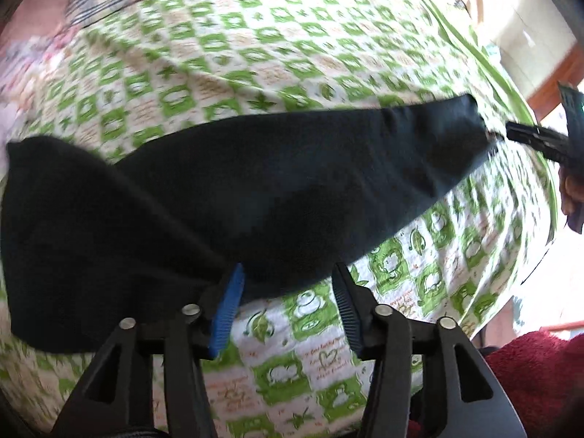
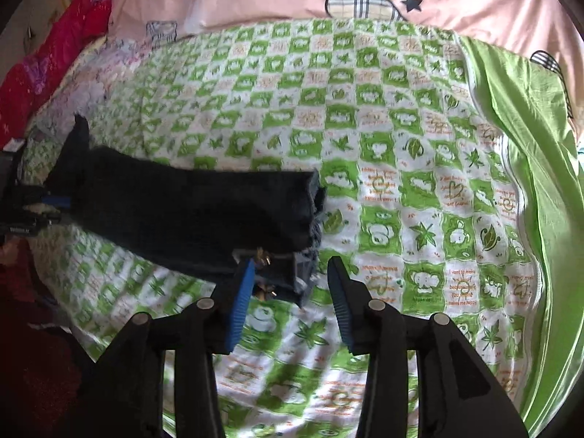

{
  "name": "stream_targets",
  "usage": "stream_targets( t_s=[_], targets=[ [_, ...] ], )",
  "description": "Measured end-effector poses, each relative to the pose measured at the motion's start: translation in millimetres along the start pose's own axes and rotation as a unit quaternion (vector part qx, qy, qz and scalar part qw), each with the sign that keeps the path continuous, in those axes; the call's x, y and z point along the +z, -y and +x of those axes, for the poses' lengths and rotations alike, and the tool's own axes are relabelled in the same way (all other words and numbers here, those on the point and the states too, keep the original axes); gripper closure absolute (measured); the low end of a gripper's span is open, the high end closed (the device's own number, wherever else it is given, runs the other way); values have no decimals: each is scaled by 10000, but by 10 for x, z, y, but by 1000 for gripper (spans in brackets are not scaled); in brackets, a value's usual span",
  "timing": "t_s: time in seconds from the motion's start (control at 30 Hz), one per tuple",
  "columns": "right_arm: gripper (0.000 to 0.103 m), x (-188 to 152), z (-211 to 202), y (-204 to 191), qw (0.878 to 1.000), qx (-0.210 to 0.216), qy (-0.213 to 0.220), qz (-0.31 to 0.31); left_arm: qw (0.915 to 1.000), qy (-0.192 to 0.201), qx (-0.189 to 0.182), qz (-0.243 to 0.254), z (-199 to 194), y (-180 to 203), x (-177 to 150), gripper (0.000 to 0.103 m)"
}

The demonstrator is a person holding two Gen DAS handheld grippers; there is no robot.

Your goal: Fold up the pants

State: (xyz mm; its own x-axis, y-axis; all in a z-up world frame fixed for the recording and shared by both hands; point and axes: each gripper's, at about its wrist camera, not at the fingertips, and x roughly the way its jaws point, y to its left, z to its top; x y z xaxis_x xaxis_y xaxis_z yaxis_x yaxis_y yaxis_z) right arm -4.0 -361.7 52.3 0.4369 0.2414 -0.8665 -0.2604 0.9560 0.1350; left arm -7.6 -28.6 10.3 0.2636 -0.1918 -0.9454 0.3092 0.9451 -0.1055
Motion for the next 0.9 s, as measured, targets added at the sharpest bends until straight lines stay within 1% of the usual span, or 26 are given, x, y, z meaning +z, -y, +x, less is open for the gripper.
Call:
stream_targets(
  t_s=[0.07,0.2,0.27,0.33,0.37,0.43,0.5,0.57,0.67,0.73,0.77,0.8,0.9],
  targets=[
    [60,59,-9,-127,9995,241,175,69,9996,17,121,-263,-75,-103,-2,35],
    [59,176,146,-452,9967,780,225,100,9942,84,126,-1066,-247,-480,56,35],
    [59,239,263,-650,9943,1050,167,25,9893,96,170,-1443,-301,-697,123,35],
    [59,310,387,-886,9916,1284,87,-145,9827,30,271,-1830,-322,-894,204,35],
    [59,336,438,-992,9902,1381,47,-213,9778,-6,268,-2078,-339,-1016,250,35],
    [59,410,563,-1204,9860,1631,-45,-330,9708,-51,264,-2386,-369,-1178,327,34],
    [59,451,668,-1410,9824,1813,-125,-433,9648,-206,366,-2597,-364,-1294,421,28],
    [59,489,765,-1619,9769,2074,-208,-472,9577,-365,481,-2813,-340,-1396,539,28],
    [59,560,926,-1942,9676,2423,-373,-604,9503,-554,679,-2989,-276,-1509,725,27],
    [54,602,1030,-2177,9618,2589,-503,-738,9447,-689,880,-3084,-195,-1575,856,26],
    [49,625,1078,-2284,9591,2658,-551,-801,9420,-754,964,-3124,-153,-1610,919,26],
    [47,649,1138,-2419,9552,2761,-601,-879,9397,-807,1043,-3157,-108,-1644,979,26],
    [47,710,1299,-2709,9473,2932,-784,-1026,9326,-895,1292,-3249,3,-1729,1118,26]
  ],
)
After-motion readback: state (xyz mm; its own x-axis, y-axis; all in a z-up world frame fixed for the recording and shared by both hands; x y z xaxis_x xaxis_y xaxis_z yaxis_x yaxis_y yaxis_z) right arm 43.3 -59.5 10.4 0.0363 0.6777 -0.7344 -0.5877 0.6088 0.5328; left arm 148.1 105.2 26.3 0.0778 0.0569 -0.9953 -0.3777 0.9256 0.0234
